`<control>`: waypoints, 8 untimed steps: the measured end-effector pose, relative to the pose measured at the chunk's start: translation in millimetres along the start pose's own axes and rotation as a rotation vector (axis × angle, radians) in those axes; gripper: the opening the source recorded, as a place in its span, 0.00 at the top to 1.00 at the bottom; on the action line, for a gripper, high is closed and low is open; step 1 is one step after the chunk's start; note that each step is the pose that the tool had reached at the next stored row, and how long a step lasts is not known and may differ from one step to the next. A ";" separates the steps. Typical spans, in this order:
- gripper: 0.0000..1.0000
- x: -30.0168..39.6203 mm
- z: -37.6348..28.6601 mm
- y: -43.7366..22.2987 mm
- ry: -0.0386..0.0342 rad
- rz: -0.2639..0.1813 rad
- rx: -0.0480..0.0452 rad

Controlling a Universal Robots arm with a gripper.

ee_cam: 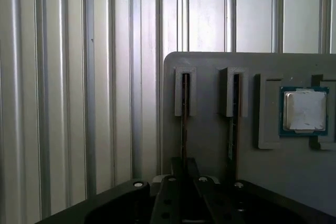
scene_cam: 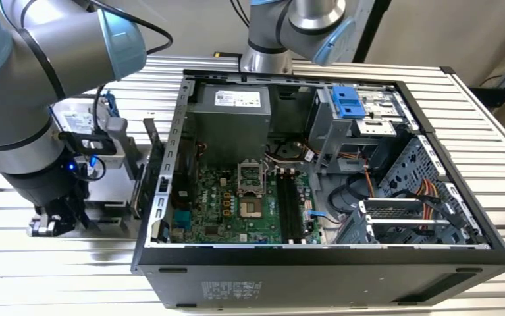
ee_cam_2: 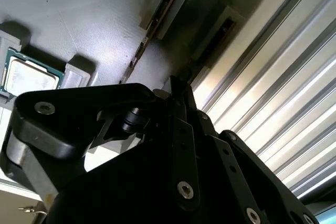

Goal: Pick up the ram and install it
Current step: 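Pick up the ram and move it above insertion slot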

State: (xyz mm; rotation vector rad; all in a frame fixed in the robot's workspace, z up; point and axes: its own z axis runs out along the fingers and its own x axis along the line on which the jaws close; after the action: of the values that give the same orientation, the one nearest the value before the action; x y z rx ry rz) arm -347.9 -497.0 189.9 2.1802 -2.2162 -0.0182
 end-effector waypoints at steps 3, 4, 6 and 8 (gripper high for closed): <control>1.00 0.0 0.0 0.0 0.0001 -0.003 0.0000; 1.00 0.0 0.0 0.0 0.0001 -0.005 0.0001; 1.00 0.0 0.0 0.0 0.0002 -0.007 0.0002; 1.00 0.0 0.0 0.0 0.0003 -0.009 0.0001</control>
State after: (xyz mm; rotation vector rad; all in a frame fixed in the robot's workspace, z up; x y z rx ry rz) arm -347.9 -497.0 189.9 2.1903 -2.2061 -0.0180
